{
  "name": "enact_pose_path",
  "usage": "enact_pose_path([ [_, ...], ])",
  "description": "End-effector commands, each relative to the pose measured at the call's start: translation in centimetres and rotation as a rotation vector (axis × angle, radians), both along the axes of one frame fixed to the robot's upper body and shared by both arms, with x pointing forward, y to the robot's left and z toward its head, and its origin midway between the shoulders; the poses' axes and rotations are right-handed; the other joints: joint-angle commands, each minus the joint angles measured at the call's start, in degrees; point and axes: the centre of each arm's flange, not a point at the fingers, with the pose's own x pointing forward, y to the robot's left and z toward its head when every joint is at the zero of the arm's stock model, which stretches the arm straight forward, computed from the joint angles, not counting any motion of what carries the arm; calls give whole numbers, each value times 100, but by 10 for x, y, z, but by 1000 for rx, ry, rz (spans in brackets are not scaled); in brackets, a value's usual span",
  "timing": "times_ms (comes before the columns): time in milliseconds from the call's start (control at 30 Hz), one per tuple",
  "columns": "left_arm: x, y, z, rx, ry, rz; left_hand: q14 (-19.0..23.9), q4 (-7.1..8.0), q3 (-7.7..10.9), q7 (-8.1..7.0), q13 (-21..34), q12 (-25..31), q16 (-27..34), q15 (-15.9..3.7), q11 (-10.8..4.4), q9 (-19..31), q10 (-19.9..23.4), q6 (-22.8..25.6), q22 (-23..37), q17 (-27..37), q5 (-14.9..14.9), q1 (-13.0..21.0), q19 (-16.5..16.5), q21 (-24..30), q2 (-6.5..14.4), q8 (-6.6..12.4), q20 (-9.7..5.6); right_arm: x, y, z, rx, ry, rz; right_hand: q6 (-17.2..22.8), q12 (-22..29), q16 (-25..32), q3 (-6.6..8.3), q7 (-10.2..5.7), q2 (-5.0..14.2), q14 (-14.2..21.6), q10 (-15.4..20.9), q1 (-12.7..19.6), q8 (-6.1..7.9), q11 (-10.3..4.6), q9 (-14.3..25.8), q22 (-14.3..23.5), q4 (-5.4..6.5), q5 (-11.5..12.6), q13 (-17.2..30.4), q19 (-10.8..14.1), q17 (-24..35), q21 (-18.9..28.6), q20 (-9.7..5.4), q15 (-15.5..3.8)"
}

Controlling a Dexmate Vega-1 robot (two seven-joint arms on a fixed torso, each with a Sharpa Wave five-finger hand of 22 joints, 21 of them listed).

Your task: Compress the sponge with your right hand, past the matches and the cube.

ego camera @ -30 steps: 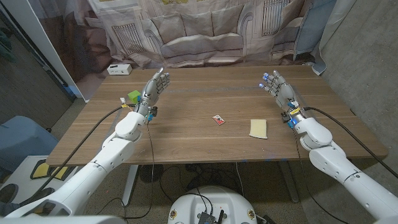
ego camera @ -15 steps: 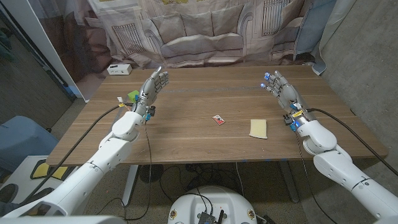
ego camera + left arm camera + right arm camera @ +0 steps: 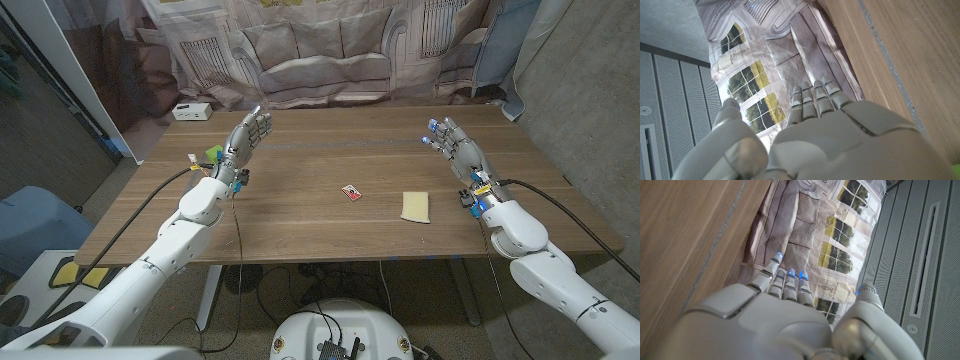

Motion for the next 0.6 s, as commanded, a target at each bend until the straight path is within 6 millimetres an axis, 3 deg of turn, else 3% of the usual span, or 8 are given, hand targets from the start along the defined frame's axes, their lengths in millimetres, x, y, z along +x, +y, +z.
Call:
enact_pose_path([
  [33, 2, -5, 3, 13, -7, -8, 46, -8, 19, -8, 10, 2, -18, 0, 2, 28, 43, 60, 20, 24, 8, 75, 43, -7, -26, -5, 3, -15, -3, -10, 3, -5, -21, 20, 29, 7, 32, 3, -10, 40, 60, 90, -2, -21, 20, 19, -9, -4, 30, 78, 12, -1, 2, 23],
  [600, 9, -10, 8, 17, 3, -8, 76, -9, 22, -6, 12, -8, -33, 0, 16, 29, 77, 89, 20, 26, 5, 90, 69, -21, -22, -18, 9, -33, -5, -29, 25, -6, -31, 52, 20, 2, 59, -7, 15, 77, 87, 147, -4, -39, 21, 19, -28, -12, 31, 123, 13, -8, -5, 12],
])
